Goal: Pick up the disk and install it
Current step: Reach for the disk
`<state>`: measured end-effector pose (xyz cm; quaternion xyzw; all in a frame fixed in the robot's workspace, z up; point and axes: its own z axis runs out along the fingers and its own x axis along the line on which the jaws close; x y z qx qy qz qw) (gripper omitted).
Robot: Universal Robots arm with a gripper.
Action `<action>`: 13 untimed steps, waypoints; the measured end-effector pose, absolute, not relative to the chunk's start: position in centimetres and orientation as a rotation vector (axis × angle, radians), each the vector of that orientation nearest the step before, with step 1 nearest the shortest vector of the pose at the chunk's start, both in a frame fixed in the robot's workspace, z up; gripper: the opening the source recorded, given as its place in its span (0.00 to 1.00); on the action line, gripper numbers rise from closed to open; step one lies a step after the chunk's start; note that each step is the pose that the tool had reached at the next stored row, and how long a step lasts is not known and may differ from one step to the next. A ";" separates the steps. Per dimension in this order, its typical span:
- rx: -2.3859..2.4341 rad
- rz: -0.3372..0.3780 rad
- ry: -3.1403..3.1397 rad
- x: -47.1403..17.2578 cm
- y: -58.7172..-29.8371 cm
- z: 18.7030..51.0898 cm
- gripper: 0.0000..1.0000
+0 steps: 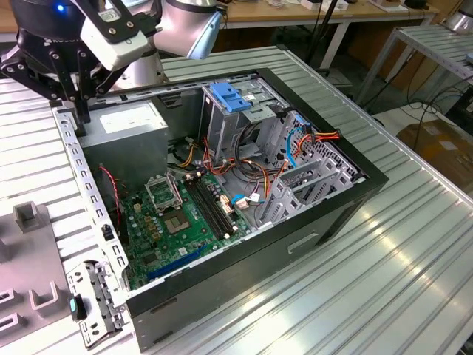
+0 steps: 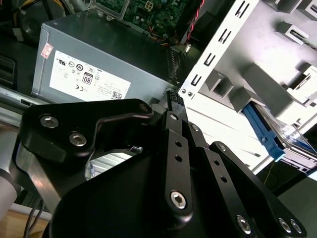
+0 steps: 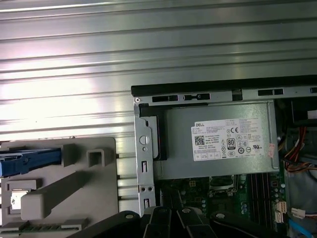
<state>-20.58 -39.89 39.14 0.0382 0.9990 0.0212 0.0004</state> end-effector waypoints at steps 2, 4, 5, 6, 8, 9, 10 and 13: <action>0.120 0.067 3.139 -20.7 -39.9 39.1 0.11; 0.120 0.067 3.140 -20.8 -39.9 39.1 0.11; 0.120 0.067 3.140 -20.8 -39.9 39.1 0.11; 0.120 0.067 3.141 -20.9 -39.9 39.1 0.11; 0.120 0.067 3.142 -21.0 -39.9 39.1 0.11; 0.120 0.066 3.142 -21.1 -39.9 39.1 0.11; 0.120 0.067 3.144 -21.2 -39.9 39.1 0.11; 0.120 0.066 3.146 -21.5 -39.9 39.1 0.11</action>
